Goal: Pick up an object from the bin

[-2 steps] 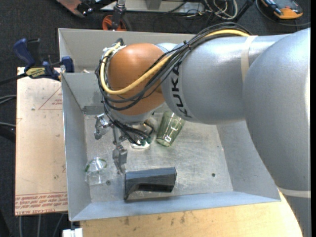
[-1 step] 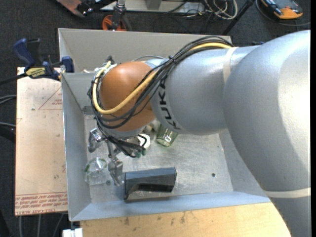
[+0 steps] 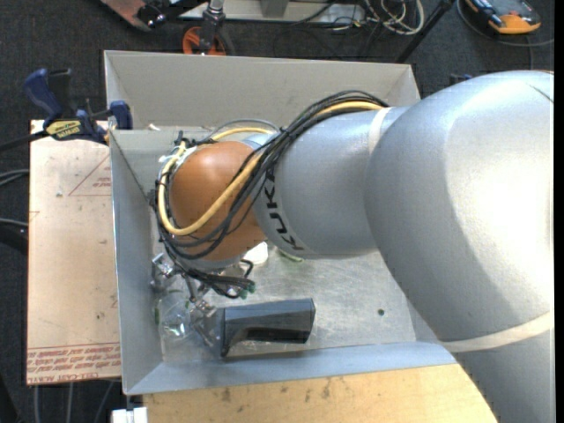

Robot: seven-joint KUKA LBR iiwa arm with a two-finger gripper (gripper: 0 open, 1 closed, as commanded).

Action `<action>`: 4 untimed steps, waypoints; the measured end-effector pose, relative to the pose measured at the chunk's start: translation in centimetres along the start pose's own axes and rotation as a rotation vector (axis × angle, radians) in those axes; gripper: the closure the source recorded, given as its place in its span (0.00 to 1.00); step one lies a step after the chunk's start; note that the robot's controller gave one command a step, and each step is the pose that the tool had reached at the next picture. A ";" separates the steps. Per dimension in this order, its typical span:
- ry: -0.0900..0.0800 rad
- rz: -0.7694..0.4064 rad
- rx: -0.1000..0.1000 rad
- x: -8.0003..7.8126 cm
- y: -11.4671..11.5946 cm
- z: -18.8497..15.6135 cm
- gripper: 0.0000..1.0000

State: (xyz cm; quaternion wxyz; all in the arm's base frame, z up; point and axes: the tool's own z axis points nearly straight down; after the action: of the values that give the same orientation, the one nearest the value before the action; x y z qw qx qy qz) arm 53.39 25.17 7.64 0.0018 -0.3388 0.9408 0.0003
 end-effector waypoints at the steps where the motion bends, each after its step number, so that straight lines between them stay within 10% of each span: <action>1: 0.001 -0.151 0.001 1.2 0.9 0.4 1.00; 4: 0.002 -0.149 -0.001 1.2 1.0 0.0 1.00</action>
Offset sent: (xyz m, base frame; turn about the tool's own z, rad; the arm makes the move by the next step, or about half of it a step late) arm 0.0000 0.0000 0.0000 0.0000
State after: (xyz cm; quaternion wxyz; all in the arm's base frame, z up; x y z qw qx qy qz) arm 51.81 25.14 7.64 0.0009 -0.4080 0.9130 0.0003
